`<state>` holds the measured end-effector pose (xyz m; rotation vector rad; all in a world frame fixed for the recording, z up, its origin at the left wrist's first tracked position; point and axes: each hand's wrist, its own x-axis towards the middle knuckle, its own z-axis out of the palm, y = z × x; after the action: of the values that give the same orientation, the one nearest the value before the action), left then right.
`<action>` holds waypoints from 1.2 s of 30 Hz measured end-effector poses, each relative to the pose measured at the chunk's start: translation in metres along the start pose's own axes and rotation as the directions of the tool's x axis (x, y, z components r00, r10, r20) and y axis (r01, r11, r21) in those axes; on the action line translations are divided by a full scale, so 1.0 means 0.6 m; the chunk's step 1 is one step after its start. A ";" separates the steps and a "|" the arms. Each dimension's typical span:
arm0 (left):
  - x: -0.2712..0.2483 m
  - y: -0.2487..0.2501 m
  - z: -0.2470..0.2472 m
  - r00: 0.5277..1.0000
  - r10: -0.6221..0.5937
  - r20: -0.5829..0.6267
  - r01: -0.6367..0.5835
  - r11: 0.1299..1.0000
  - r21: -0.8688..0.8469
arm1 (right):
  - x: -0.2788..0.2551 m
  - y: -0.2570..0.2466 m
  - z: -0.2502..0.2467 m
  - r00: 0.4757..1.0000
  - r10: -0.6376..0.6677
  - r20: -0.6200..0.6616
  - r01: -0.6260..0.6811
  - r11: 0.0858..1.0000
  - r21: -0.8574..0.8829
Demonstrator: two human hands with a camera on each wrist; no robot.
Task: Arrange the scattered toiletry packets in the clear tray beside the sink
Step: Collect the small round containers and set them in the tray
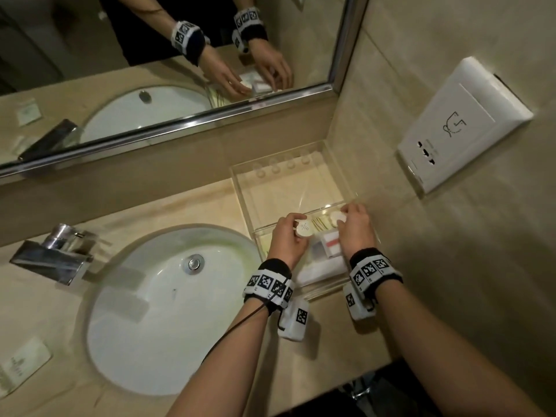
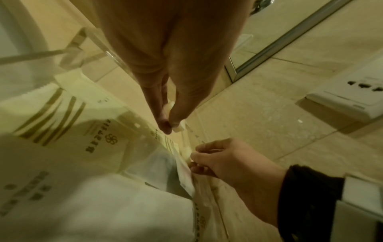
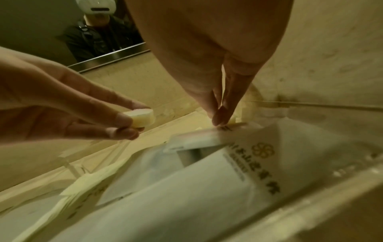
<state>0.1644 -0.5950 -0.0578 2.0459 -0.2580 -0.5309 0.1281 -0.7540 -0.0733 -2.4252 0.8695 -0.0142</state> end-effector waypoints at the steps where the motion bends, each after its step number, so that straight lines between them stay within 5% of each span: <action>1: 0.003 0.001 0.003 1.000 0.001 0.001 -0.001 1.000 0.015 | -0.002 0.002 0.001 1.000 -0.012 0.001 0.012 1.000 -0.014; 9: 0.030 0.025 0.041 0.998 0.048 -0.027 -0.042 0.982 0.183 | -0.010 0.018 -0.007 0.997 -0.069 -0.029 0.069 0.998 0.007; 19: 0.047 0.048 0.091 0.994 0.105 0.026 -0.103 0.840 0.533 | -0.004 0.039 -0.001 0.995 -0.099 -0.023 0.099 0.995 0.004; 36: 0.044 0.036 0.098 0.993 0.113 0.026 -0.110 0.851 0.513 | -0.006 0.038 0.004 0.979 -0.202 0.020 0.203 0.978 -0.040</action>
<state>0.1607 -0.6614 -0.0714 2.5309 -0.5635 -0.4115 0.1126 -0.7650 -0.0864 -2.5399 0.6183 -0.0529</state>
